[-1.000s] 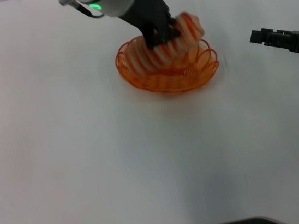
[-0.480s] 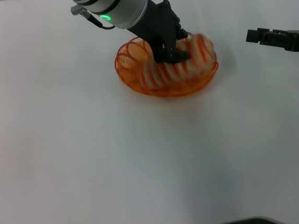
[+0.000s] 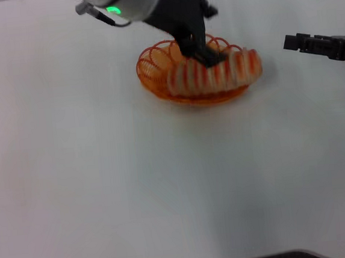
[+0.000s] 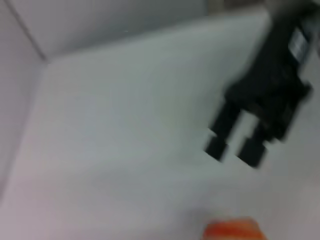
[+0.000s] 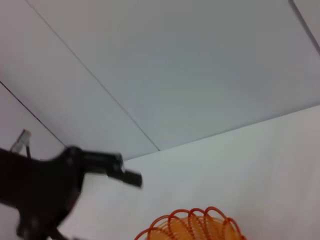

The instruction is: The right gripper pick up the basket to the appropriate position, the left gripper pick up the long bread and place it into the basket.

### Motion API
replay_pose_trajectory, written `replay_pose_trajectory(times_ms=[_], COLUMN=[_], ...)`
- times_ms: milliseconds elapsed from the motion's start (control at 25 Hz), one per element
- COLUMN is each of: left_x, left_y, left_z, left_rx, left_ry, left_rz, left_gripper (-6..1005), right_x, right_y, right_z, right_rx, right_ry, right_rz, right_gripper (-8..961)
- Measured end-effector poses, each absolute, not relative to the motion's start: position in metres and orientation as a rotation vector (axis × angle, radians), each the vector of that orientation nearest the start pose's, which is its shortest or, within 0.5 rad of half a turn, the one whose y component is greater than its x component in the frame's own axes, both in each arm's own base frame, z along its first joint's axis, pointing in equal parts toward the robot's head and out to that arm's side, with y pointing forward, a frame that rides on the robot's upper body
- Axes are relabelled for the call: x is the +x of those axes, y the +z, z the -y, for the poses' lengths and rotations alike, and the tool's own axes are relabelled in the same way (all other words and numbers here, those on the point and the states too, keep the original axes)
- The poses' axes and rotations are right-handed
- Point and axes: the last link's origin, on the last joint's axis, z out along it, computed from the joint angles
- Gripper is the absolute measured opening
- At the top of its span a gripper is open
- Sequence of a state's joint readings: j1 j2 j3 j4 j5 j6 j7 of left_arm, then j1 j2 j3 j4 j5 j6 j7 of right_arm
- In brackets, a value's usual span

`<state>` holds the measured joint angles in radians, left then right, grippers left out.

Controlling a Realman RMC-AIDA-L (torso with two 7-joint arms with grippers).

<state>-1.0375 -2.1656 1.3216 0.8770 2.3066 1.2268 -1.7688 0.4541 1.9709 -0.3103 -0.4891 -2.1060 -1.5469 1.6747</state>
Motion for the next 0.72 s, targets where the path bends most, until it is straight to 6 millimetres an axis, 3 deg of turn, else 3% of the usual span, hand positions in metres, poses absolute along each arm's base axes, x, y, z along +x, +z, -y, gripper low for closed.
replay_pose_trajectory(times_ms=[120,240,400,480,720], left_x=[-0.057,-0.077,-0.126,-0.164,-0.245], left_y=[-0.068,-0.053,-0.037,-0.028,-0.018], left_z=[-0.407,-0.408,-0.405,-0.395,-0.350], left_rx=[-2.934,-2.875,-2.700,-2.570,-2.321], left_ry=[-0.151,-0.442,-0.775,-0.937,-1.103], left_rz=[-0.073,0.158,0.547,0.753,1.021], left_gripper=[836,843,852,856,860], right_x=[0.339,0.339,0.337,0.335,0.322], right_y=[0.053,0.057,0.059,0.061,0.067], right_z=[-0.308,-0.307,-0.309,-0.310,-0.311], right_rx=[-2.247,-2.239,-2.242,-2.251,-2.354], right_ry=[0.894,0.911,0.916,0.921,0.948], right_rz=[-1.307,-1.291,-1.270,-1.252,-1.134], right_gripper=[654,654,654,654,654])
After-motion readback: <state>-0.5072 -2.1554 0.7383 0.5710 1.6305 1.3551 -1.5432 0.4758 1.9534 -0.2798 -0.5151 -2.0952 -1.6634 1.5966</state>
